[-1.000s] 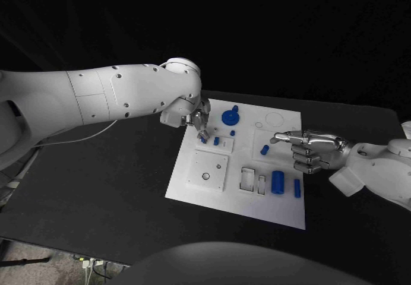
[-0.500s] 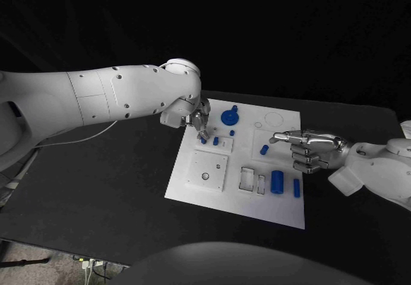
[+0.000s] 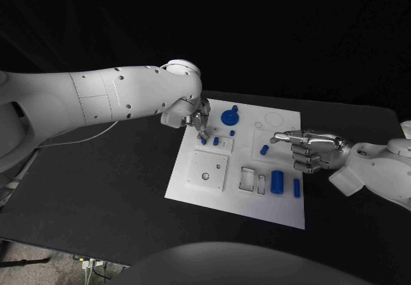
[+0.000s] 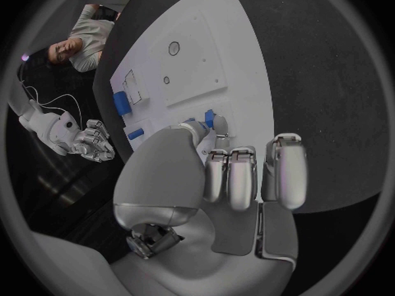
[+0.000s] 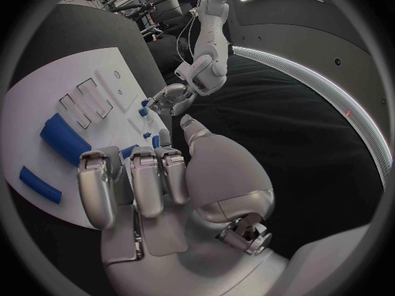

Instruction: Assemble the parts on the task board

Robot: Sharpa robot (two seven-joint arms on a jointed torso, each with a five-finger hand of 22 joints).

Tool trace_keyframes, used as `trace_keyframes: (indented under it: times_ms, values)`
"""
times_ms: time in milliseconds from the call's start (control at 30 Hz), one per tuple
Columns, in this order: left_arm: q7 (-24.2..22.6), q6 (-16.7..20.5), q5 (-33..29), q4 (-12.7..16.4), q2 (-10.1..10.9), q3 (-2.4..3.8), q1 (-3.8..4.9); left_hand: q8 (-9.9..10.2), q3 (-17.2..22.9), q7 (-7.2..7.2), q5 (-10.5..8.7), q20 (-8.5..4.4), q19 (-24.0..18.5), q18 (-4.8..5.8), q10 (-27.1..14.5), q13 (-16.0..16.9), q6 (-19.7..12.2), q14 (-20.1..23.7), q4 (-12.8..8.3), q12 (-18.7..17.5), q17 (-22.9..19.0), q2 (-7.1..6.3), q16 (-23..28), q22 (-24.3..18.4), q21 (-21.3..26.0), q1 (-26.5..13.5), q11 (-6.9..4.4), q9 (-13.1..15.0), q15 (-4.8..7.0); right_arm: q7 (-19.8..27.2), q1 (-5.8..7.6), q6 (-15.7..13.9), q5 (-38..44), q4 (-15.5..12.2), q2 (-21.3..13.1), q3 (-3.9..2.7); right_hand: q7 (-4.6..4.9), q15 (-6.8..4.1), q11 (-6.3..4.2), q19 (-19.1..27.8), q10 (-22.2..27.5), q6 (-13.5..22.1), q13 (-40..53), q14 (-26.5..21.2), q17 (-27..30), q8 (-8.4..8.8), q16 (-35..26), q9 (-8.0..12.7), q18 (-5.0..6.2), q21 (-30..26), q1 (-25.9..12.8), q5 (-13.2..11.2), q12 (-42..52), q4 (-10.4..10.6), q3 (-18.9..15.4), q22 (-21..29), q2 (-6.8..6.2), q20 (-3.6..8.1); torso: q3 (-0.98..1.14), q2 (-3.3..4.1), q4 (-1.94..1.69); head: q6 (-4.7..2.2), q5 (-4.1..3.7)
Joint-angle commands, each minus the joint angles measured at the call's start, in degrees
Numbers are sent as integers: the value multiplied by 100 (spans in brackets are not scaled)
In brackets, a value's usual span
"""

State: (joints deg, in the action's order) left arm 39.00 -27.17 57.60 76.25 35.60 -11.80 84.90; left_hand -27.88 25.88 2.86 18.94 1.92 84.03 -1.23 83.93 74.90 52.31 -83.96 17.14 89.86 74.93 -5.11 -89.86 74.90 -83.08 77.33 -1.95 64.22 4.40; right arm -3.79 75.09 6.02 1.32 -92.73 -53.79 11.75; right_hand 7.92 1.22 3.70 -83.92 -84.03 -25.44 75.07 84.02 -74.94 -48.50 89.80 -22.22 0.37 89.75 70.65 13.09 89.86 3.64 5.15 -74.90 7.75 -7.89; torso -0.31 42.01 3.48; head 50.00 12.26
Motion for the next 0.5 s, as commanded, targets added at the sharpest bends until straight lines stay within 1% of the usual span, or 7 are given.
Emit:
trace_keyframes:
  times_ms: [33, 300, 433, 500]
  values:
    - [-23, 16, 84, 0, -15, -32, -50, -37, 759, -22, -1, 31, 250, -42, 607, 1510, -9, -604, -734, 14, 1507, 33, -14, 1291, 31, 10, 49, 3, -34, 62, -6, 97, -2, -4, -1, 1, -6, -33, -22, -608, -597, -38, 1493, 598, -1506, -5, 20, 7, -37, 25, 26, 29, 14, -18, 2, -1510, 20, 49, -1, 0, -1, 0, 1]
    - [-180, 280, 122, 102, 47, -29, -53, -38, 761, -21, -1, 32, 245, -44, 607, 1510, -12, -604, -736, 14, 1507, 35, -14, 1288, 42, 10, 50, 4, -35, 66, -7, 93, -2, -4, -10, 1, -6, -33, -22, -608, -597, -38, 1493, 598, -1506, -5, 20, 7, -37, 25, 26, 29, 14, -18, 2, -1510, 20, 49, -2, 1, 1, 0, 10]
    - [-209, 417, 128, 215, 118, 3, -53, -38, 761, -21, 0, 32, 240, -46, 607, 1510, -13, -604, -736, 14, 1507, 35, -14, 1286, 50, 10, 51, 4, -35, 69, -7, 89, -2, -1, -14, 1, -6, -33, -22, -608, -597, -38, 1493, 598, -1506, -5, 20, 7, -37, 25, 26, 29, 14, -18, 2, -1510, 20, 49, -2, 1, -6, 0, 10]
    - [-208, 465, 139, 278, 160, 17, -52, -38, 761, -21, 0, 32, 236, -48, 607, 1510, -13, -604, -736, 14, 1507, 35, -14, 1283, 58, 10, 51, 4, -36, 70, -8, 87, -2, 2, -14, 1, -6, -33, -22, -608, -597, -38, 1493, 598, -1506, -5, 20, 7, -37, 25, 26, 29, 14, -18, 2, -1510, 20, 49, -2, -2, -3, 0, 14]
